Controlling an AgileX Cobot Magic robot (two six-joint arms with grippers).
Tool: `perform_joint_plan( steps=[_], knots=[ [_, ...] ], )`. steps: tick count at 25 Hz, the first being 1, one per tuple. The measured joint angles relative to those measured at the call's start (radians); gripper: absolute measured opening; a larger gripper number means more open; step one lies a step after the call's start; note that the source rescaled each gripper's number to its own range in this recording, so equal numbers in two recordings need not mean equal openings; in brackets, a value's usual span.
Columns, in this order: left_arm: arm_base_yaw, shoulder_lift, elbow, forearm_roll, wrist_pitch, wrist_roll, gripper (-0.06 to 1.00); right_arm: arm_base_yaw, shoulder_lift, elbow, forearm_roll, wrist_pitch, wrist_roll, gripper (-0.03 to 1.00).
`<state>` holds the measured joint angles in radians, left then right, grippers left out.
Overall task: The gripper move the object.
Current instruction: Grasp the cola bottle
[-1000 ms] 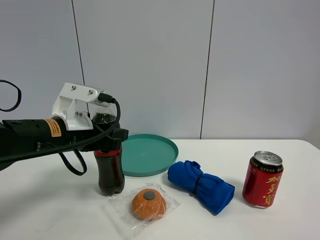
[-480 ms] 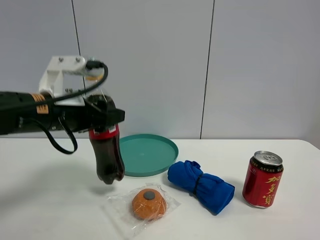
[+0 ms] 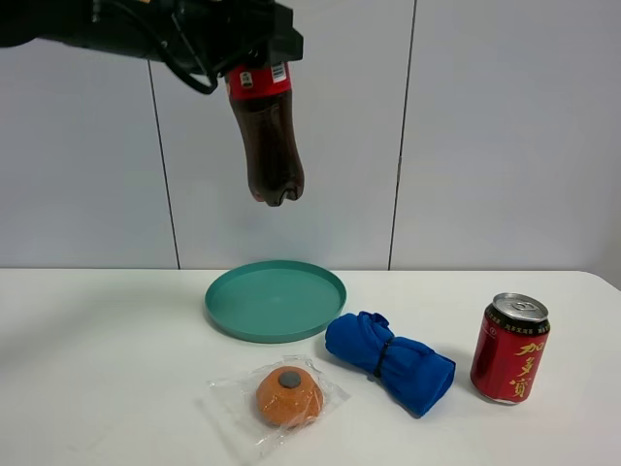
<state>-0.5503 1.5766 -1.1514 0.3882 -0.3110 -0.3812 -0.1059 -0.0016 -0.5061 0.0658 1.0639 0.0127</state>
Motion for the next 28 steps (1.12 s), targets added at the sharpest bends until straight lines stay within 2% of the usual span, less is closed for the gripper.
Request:
perform_joint_plan(
  steps=[5,17,28],
  knots=[
    [-0.033,0.122,-0.164,0.0,0.083,0.0,0.04,0.0,0.0,0.0,0.0,0.0,0.0,1.0],
    [-0.055,0.438,-0.433,0.0,0.091,0.0,0.04,0.0,0.0,0.0,0.0,0.0,0.0,1.0],
    [-0.099,0.66,-0.488,0.031,0.0,-0.004,0.04,0.0,0.0,0.0,0.0,0.0,0.0,1.0]
  ],
)
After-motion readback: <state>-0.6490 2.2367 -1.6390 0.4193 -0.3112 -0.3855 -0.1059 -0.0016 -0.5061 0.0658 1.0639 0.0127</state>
